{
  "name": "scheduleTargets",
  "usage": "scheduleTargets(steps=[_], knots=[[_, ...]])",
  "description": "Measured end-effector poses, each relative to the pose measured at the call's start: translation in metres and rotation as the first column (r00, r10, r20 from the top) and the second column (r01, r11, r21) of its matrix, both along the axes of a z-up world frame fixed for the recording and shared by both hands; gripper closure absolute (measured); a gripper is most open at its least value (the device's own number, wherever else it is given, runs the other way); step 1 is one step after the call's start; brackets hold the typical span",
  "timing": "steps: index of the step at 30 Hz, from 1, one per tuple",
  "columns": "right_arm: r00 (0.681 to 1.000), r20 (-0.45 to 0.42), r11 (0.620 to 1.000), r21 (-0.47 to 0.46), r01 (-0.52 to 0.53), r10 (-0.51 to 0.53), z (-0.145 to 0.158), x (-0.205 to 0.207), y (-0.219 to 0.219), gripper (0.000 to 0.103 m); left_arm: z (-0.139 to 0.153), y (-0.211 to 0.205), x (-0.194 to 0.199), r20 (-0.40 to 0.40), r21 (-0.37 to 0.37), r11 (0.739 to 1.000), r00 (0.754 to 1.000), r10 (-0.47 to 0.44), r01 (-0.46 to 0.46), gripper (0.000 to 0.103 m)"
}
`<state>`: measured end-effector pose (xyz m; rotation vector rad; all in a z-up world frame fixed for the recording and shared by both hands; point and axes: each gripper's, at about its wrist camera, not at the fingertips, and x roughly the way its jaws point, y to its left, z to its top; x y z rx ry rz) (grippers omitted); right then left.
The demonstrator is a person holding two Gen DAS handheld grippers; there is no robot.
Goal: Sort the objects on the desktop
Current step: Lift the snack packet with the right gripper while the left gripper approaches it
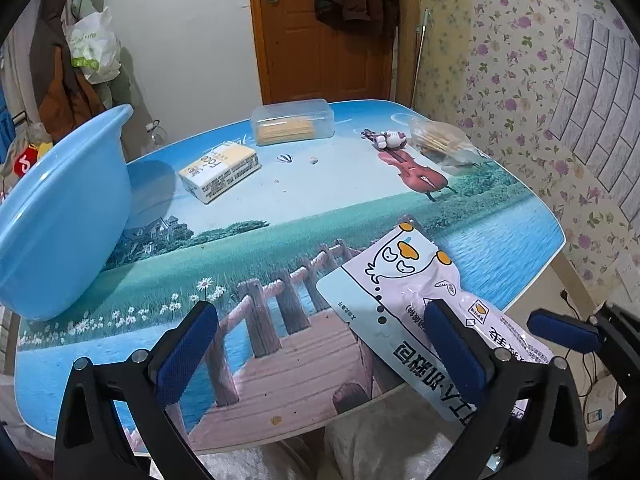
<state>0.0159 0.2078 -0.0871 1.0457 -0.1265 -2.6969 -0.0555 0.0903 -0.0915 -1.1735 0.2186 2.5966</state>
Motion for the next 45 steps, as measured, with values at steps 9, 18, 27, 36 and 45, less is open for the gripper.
scheduleTargets(steps=[9,18,27,36,45], knots=[[0.993,0.110,0.962,-0.267,0.060,-0.031,-0.011,-0.008,0.032,0.052,0.000,-0.001,0.002,-0.002,-0.001,1.000,1.000,-0.001,0.001,0.000],[0.976,0.202,0.837,-0.546,0.046,0.078,-0.029,-0.024,0.045,0.074,0.001,-0.001,0.004,-0.005,-0.001,1.000,1.000,-0.006,0.006,0.000],[0.968,0.211,0.792,-0.610,0.019,0.139,-0.030,-0.033,0.042,0.086,0.004,-0.005,0.003,-0.005,-0.009,1.000,1.000,-0.005,0.005,0.000],[0.968,0.211,0.793,-0.609,0.020,0.138,-0.034,-0.035,0.041,0.087,0.006,-0.017,0.017,0.019,0.009,1.000,0.999,-0.028,0.028,0.000],[0.992,0.082,0.966,-0.247,-0.071,0.094,0.001,-0.025,0.011,0.088,0.018,-0.030,0.015,0.021,0.075,0.997,1.000,-0.002,0.000,0.000]])
